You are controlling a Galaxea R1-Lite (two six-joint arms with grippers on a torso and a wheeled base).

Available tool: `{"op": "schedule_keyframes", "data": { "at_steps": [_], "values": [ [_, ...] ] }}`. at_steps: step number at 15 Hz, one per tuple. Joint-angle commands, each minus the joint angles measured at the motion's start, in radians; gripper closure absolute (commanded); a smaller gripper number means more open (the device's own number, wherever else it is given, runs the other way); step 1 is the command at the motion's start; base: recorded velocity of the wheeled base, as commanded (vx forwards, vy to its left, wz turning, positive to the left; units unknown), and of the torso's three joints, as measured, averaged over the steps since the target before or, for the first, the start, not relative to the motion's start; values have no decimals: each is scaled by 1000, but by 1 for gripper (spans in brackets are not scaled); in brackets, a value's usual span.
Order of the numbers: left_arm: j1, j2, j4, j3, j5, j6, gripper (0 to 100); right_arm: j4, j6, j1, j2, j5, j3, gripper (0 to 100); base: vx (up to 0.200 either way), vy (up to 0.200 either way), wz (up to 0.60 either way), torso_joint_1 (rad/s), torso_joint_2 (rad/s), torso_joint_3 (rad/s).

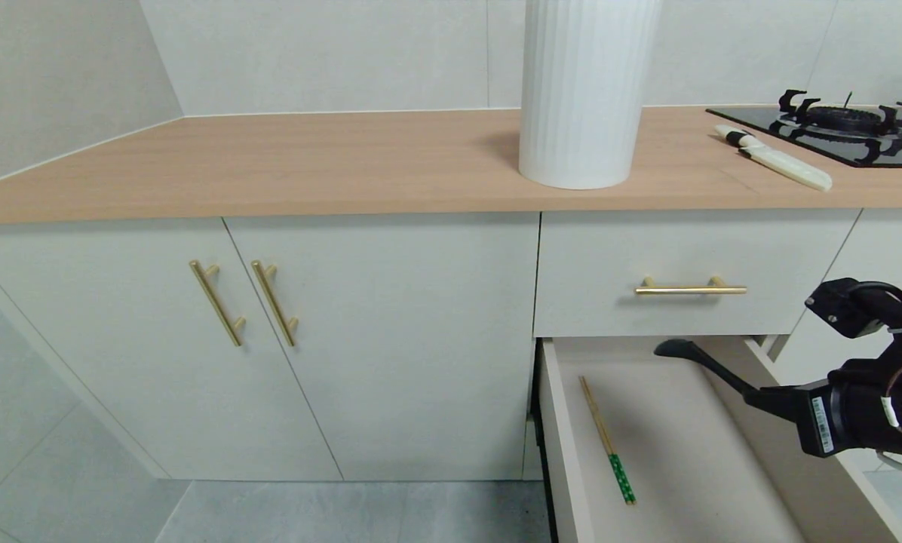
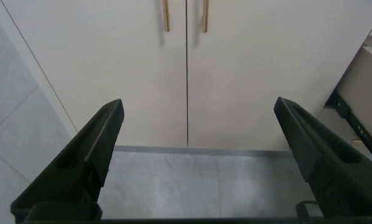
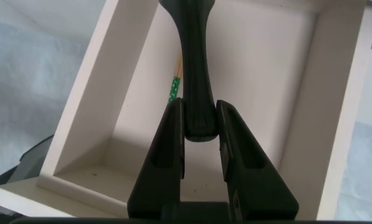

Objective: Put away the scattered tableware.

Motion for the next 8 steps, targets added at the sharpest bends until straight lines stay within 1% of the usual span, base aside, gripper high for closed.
{"op": "schedule_keyframes", "data": {
  "at_steps": [1,8],
  "values": [
    [0,0,0,0,0,-1,0,0,2,0,36,-1,0,100,0,0,0,0,0,0],
    [0,0,0,0,0,-1,0,-20,8,-7,257,-5,-6,100,0,0,0,0,0,0]
  ]
}}
